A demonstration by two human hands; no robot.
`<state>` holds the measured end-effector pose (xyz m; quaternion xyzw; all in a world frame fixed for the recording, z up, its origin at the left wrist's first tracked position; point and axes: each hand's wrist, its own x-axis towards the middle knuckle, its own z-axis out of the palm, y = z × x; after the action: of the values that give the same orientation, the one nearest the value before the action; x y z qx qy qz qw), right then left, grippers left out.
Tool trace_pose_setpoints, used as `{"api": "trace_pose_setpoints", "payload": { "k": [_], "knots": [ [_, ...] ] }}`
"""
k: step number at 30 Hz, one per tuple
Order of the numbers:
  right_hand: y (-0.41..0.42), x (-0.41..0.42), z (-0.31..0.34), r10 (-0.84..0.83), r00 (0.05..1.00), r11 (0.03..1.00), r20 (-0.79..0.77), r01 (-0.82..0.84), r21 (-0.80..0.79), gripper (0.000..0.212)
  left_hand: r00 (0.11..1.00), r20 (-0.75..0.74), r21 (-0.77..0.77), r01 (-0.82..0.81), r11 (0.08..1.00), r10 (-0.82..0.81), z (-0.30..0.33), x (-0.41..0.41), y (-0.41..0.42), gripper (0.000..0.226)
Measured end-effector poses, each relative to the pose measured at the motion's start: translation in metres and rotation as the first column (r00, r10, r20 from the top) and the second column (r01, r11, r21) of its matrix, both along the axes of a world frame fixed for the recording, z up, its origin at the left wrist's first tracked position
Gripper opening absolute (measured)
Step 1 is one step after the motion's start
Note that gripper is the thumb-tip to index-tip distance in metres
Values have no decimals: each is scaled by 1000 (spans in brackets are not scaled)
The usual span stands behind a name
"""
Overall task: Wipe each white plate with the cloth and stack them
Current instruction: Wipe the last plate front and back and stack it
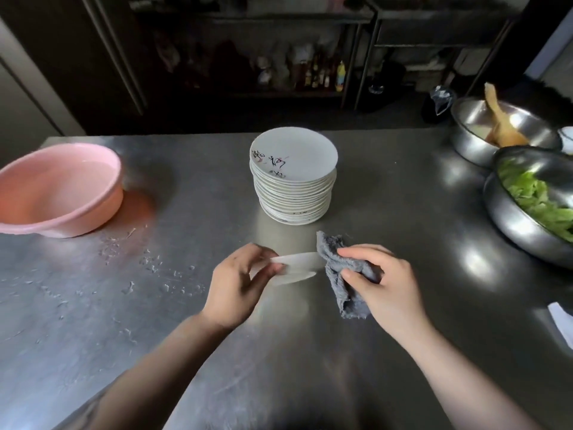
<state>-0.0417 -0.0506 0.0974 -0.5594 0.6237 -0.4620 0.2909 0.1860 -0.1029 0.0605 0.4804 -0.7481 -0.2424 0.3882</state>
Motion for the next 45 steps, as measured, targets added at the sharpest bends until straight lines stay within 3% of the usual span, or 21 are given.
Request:
{"api": "trace_pose_setpoints", "payload": {
  "k": [4,8,14,19,24,28,32,36,40,45],
  "knots": [
    [-12,7,37,40,997,995,62,-34,-98,38,925,-374,182,6,983,63,43,-3,-6,8],
    [-28,18,80,84,990,974,113,-57,-221,38,817,-561,172,-46,984,136,96,-2,-18,6],
    [-55,41,141,93,993,895,67,-54,-442,38,568,-807,178,-20,984,158,169,-6,-32,16],
    [-68,48,173,-12,998,825,-55,-21,-565,38,449,-876,222,48,974,177,194,-13,-29,9],
    [-79,69,208,-144,944,760,-297,-87,-644,32,431,-887,227,93,969,167,212,-18,-26,11],
    [-81,75,223,-162,839,699,-520,-274,-660,25,450,-880,195,52,979,151,228,-14,-25,16],
    [-82,66,250,-201,877,681,-437,-196,-706,22,428,-896,159,66,985,116,248,-12,-22,14],
    [-76,79,262,-140,862,562,-488,-336,-756,22,431,-901,85,70,994,46,260,-10,-19,20],
    [-82,68,275,-122,927,656,-355,-193,-730,21,389,-917,109,42,993,84,256,-8,-16,23],
    [-76,87,267,-134,825,563,-550,-393,-727,23,381,-923,87,83,993,49,256,-8,-20,29]
  ]
}}
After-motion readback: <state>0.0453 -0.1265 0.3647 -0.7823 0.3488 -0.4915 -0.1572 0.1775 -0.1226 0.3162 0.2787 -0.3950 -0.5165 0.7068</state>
